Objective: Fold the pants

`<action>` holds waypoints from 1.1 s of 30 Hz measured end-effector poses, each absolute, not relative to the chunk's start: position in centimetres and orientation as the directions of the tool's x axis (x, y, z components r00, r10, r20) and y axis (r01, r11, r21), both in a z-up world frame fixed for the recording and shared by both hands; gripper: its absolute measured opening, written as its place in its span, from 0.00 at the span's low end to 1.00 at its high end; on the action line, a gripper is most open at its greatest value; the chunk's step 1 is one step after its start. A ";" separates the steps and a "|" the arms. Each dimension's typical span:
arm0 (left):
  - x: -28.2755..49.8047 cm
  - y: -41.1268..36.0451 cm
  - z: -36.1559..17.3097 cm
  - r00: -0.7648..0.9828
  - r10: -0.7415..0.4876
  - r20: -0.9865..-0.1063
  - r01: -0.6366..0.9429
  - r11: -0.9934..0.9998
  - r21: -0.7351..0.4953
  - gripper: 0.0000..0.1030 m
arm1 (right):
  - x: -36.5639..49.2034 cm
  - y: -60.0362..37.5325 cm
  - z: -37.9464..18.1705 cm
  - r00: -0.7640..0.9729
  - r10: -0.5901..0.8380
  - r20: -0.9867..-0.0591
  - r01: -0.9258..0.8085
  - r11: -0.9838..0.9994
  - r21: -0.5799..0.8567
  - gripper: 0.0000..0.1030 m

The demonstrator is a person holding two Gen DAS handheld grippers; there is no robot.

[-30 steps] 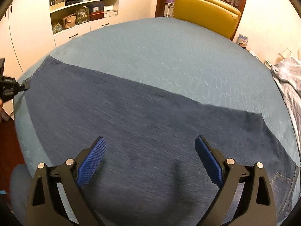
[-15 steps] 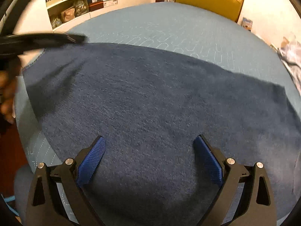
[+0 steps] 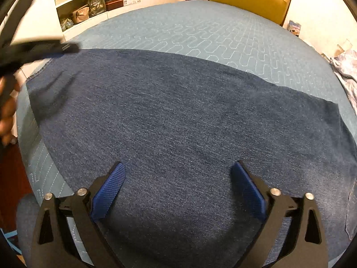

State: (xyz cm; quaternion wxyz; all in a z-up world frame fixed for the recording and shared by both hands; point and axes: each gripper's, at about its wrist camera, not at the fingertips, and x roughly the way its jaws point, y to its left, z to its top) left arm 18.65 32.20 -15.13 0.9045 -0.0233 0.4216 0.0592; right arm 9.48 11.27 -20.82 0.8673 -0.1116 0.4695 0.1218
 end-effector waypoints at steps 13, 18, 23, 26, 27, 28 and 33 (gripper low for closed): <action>5.8 40.6 -17.9 0.685 -0.016 -0.729 -0.335 0.881 -0.334 0.61 | 12.3 13.7 -17.4 0.560 0.155 -0.814 -0.345 0.937 -0.060 0.92; 2.9 44.7 -19.6 0.760 -0.179 -0.625 -0.341 0.708 -0.618 0.57 | 18.1 18.8 -16.4 0.542 0.196 -0.817 -0.397 0.917 -0.044 0.66; 2.9 48.4 -21.2 0.814 -0.289 -0.503 -0.322 0.496 -0.807 0.54 | 21.7 21.7 -18.4 0.513 0.146 -0.846 -0.435 0.894 -0.109 0.61; 3.6 49.9 -22.0 0.828 -0.316 -0.463 -0.346 0.361 -0.866 0.53 | 22.6 21.7 -19.6 0.517 0.112 -0.849 -0.420 0.897 -0.137 0.69; 4.1 50.2 -22.2 0.831 -0.347 -0.434 -0.332 0.318 -0.888 0.53 | 22.7 21.6 -19.7 0.514 0.105 -0.851 -0.412 0.900 -0.138 0.71; 4.8 50.3 -22.7 0.818 -0.380 -0.432 -0.348 0.271 -0.898 0.53 | 22.9 21.5 -19.8 0.507 0.102 -0.856 -0.408 0.903 -0.135 0.72; 5.3 51.3 -23.6 0.804 -0.384 -0.454 -0.422 0.170 -0.890 0.41 | 23.8 21.1 -20.0 0.493 0.101 -0.864 -0.397 0.910 -0.120 0.81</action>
